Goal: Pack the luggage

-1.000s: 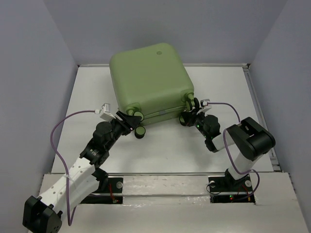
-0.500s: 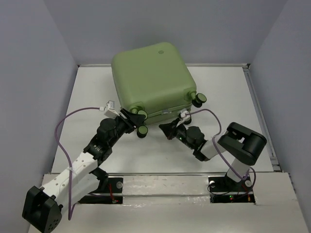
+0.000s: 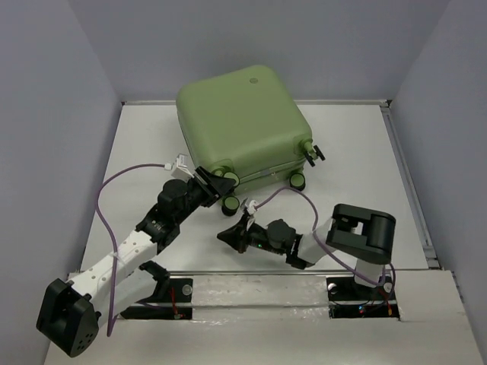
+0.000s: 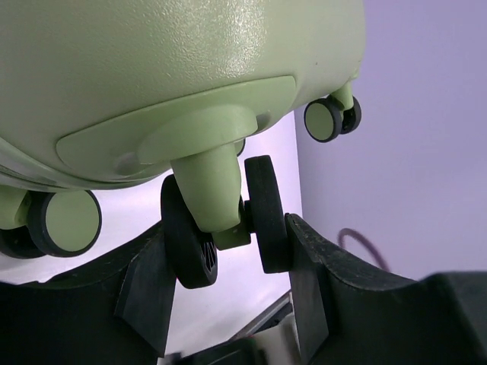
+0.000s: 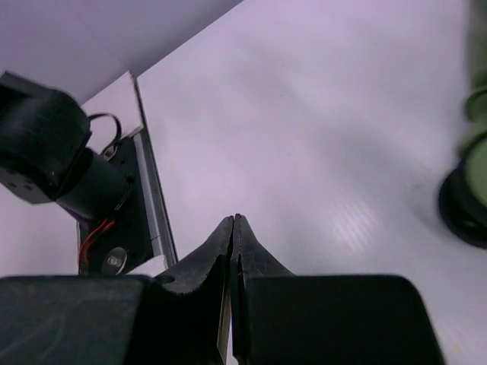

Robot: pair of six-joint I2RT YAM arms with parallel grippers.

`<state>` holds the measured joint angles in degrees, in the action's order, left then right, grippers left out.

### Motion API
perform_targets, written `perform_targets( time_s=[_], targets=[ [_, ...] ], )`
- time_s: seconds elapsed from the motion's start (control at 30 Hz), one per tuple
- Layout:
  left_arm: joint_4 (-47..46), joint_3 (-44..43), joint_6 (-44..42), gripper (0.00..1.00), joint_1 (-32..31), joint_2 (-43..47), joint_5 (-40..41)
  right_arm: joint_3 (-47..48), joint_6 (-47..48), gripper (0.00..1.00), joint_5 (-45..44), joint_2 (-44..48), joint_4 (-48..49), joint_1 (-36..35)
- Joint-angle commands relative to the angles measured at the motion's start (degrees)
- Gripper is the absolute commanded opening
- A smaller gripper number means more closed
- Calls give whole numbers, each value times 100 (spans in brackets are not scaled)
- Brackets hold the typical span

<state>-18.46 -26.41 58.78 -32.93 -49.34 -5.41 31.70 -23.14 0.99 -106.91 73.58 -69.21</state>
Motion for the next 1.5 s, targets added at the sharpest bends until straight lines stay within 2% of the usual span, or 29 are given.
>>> perform_targets(
  time_s=[0.0,0.03,0.1,0.13,0.27,0.4,0.57,0.7,0.8,0.97,1.27,1.47],
  targets=[
    [-1600,-664,-341,6,-126,556,-540,-541,126,7,-1134,1179,-300,598],
    [-1530,-611,-367,6,-126,592,-531,-629,55,12,-1206,1712,-1145,810],
    [-1477,-427,-385,6,-126,723,-435,-700,2,23,-1529,2234,-1853,1180],
    [-1450,-365,-411,6,-126,750,-409,-735,89,44,-1732,2689,-2430,1269],
    [-1450,-241,-447,6,-126,768,-347,-455,125,64,-2085,3394,-3969,1690],
    [-1441,-215,-534,6,-126,742,-320,-104,-103,62,-1920,3476,-4852,2323],
    [-1450,-154,-561,6,-126,751,-312,186,-33,56,-1796,3195,-4932,2447],
    [-1441,-136,-579,6,-126,724,-320,328,37,56,-1709,2914,-4880,2657],
    [-1441,-118,-579,6,-126,716,-312,319,160,55,-1489,2773,-4503,2729],
    [-1441,-118,-570,6,-126,663,-329,372,555,45,-1339,2430,-3923,2781],
    [-1441,-83,-579,6,-135,592,-338,100,898,45,-1286,2324,-2623,2781],
    [-1450,-48,-561,6,-135,628,-329,275,1039,44,-1585,2157,-2682,2781]
  ],
)
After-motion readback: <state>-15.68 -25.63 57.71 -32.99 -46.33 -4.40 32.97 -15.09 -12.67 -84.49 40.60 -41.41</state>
